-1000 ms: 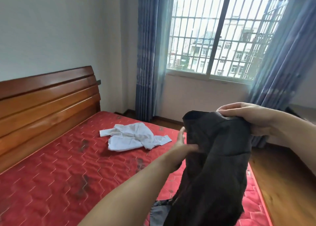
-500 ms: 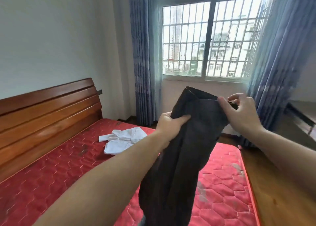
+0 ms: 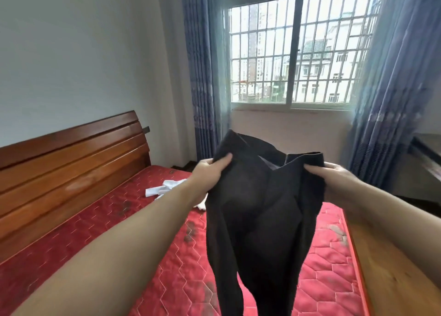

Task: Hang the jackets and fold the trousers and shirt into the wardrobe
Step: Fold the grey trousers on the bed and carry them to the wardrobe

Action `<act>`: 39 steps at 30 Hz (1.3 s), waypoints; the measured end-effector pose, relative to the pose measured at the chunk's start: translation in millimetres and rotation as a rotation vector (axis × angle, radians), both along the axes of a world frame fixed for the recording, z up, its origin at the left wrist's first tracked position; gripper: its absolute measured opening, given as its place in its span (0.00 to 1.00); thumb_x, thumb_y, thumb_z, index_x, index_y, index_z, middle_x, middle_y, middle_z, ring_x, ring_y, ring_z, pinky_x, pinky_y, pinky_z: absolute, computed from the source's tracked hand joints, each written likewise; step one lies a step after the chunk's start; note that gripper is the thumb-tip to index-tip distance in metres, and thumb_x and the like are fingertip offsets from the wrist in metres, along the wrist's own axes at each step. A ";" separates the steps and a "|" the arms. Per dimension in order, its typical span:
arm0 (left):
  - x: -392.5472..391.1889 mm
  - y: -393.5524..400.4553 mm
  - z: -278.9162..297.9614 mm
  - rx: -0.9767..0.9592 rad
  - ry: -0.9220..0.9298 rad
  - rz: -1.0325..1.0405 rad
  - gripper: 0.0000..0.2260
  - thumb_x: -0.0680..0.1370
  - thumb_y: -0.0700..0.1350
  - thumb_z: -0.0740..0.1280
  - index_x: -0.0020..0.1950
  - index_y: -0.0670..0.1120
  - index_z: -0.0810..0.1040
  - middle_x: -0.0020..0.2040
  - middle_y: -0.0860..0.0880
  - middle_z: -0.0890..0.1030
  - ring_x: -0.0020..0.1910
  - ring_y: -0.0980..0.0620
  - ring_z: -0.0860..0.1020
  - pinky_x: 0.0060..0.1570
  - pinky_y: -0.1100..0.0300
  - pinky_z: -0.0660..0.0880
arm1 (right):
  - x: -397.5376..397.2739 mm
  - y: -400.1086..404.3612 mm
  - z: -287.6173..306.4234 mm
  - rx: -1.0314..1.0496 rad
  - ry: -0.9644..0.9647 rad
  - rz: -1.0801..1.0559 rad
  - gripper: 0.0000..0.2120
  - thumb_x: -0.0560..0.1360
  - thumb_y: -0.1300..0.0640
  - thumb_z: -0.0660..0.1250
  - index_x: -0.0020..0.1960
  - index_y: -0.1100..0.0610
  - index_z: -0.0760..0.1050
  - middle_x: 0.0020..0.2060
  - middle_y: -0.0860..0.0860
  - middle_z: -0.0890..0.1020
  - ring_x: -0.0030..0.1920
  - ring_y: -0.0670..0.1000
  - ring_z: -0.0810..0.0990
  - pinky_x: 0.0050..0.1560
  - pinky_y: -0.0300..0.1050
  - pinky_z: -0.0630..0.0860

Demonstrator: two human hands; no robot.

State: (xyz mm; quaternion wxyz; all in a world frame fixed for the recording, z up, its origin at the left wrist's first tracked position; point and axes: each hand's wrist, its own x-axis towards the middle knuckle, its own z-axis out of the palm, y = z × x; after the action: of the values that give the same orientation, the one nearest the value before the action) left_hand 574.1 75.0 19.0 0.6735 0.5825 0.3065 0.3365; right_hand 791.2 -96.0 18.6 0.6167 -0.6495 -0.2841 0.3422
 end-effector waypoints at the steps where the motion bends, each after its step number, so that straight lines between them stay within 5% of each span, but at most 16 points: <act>1: -6.0 6.8 2.4 0.004 -0.007 0.058 0.10 0.77 0.49 0.71 0.46 0.43 0.83 0.42 0.46 0.86 0.38 0.51 0.85 0.34 0.62 0.80 | 8.7 -3.2 1.7 -0.017 -0.025 -0.046 0.06 0.77 0.58 0.68 0.53 0.56 0.80 0.43 0.54 0.86 0.42 0.55 0.83 0.50 0.55 0.78; 5: -25.8 28.9 9.3 0.154 0.037 0.217 0.04 0.80 0.41 0.67 0.48 0.44 0.82 0.41 0.49 0.84 0.41 0.50 0.82 0.39 0.60 0.79 | 32.1 -8.7 6.3 -0.007 -0.041 -0.241 0.05 0.78 0.63 0.64 0.48 0.56 0.78 0.40 0.54 0.84 0.34 0.52 0.83 0.30 0.44 0.79; 8: -27.7 33.0 13.7 0.271 0.147 0.212 0.09 0.78 0.36 0.66 0.42 0.48 0.80 0.36 0.53 0.84 0.35 0.55 0.81 0.31 0.66 0.77 | 26.2 -3.2 11.0 0.018 -0.079 -0.268 0.10 0.77 0.68 0.60 0.43 0.59 0.78 0.28 0.53 0.82 0.23 0.48 0.80 0.20 0.37 0.73; 12: -18.0 30.8 15.3 0.305 0.180 0.153 0.02 0.75 0.44 0.73 0.43 0.50 0.82 0.37 0.55 0.85 0.35 0.59 0.83 0.31 0.67 0.77 | 10.3 14.9 16.0 -0.022 -0.132 -0.248 0.10 0.74 0.63 0.57 0.39 0.57 0.75 0.33 0.55 0.79 0.28 0.52 0.77 0.26 0.39 0.72; 14: -19.6 33.9 15.2 0.406 0.206 0.174 0.04 0.74 0.45 0.74 0.41 0.52 0.82 0.37 0.58 0.84 0.37 0.60 0.82 0.35 0.67 0.77 | 10.2 16.3 18.4 -0.041 -0.205 -0.192 0.07 0.76 0.53 0.63 0.44 0.55 0.75 0.39 0.54 0.81 0.33 0.51 0.79 0.31 0.40 0.74; 17: -32.1 43.0 20.4 0.531 0.255 0.272 0.05 0.75 0.49 0.73 0.38 0.53 0.81 0.38 0.58 0.83 0.39 0.59 0.81 0.41 0.63 0.78 | 20.2 5.2 16.2 -0.054 -0.554 -0.123 0.28 0.64 0.35 0.75 0.56 0.47 0.72 0.48 0.45 0.80 0.46 0.45 0.80 0.45 0.42 0.75; 22: -33.2 50.1 31.0 0.660 0.257 0.329 0.06 0.78 0.47 0.68 0.46 0.46 0.82 0.43 0.52 0.83 0.45 0.52 0.80 0.46 0.58 0.75 | 28.9 -2.9 15.7 -0.151 -1.289 -0.040 0.33 0.65 0.54 0.73 0.63 0.39 0.61 0.56 0.50 0.76 0.48 0.55 0.78 0.50 0.50 0.74; 25: -25.6 44.6 38.4 0.776 0.202 0.255 0.10 0.80 0.40 0.64 0.59 0.52 0.75 0.53 0.56 0.79 0.53 0.55 0.77 0.57 0.61 0.72 | 21.9 -0.3 7.3 -0.403 -1.640 -0.033 0.34 0.68 0.63 0.66 0.67 0.40 0.57 0.66 0.50 0.67 0.45 0.64 0.81 0.42 0.53 0.77; 27: -19.7 39.7 42.8 0.861 0.174 0.182 0.15 0.81 0.37 0.62 0.61 0.56 0.73 0.53 0.62 0.77 0.53 0.63 0.76 0.57 0.68 0.72 | 9.5 1.6 -1.8 -0.360 -1.760 -0.102 0.32 0.68 0.62 0.68 0.68 0.45 0.62 0.71 0.52 0.63 0.53 0.63 0.80 0.43 0.55 0.77; 30: -5.0 26.8 52.3 0.978 0.186 0.084 0.19 0.81 0.37 0.60 0.62 0.62 0.72 0.52 0.64 0.76 0.50 0.68 0.74 0.49 0.76 0.72 | -26.3 15.8 -18.3 -0.013 -1.686 -0.101 0.27 0.68 0.47 0.69 0.65 0.52 0.71 0.66 0.53 0.73 0.61 0.58 0.76 0.59 0.56 0.71; 33: 10.3 15.9 61.6 1.042 0.213 0.027 0.15 0.82 0.40 0.60 0.64 0.57 0.74 0.55 0.56 0.79 0.52 0.59 0.76 0.52 0.66 0.74 | -65.6 41.8 -29.2 0.016 -1.131 0.023 0.35 0.65 0.33 0.68 0.67 0.46 0.65 0.56 0.41 0.78 0.56 0.44 0.77 0.59 0.49 0.70; 37: 7.6 21.9 64.1 1.093 0.273 0.033 0.11 0.83 0.42 0.59 0.61 0.49 0.78 0.52 0.53 0.81 0.51 0.53 0.77 0.48 0.68 0.70 | -63.3 58.3 -40.4 -0.034 -0.869 -0.039 0.30 0.66 0.54 0.76 0.61 0.46 0.63 0.48 0.46 0.79 0.47 0.51 0.80 0.49 0.48 0.77; 39: -3.1 29.9 61.4 1.078 0.285 0.034 0.10 0.83 0.44 0.60 0.59 0.49 0.79 0.49 0.55 0.81 0.49 0.55 0.77 0.47 0.69 0.69 | -50.5 53.6 -44.0 -0.108 -0.835 -0.011 0.27 0.66 0.57 0.77 0.60 0.47 0.67 0.43 0.45 0.80 0.43 0.48 0.80 0.45 0.45 0.75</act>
State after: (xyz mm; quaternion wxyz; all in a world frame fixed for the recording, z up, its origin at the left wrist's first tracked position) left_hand 571.0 104.9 80.4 0.2264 0.8792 0.1883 0.3746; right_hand 740.6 -42.4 -25.4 0.4154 -0.7653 -0.4880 0.0608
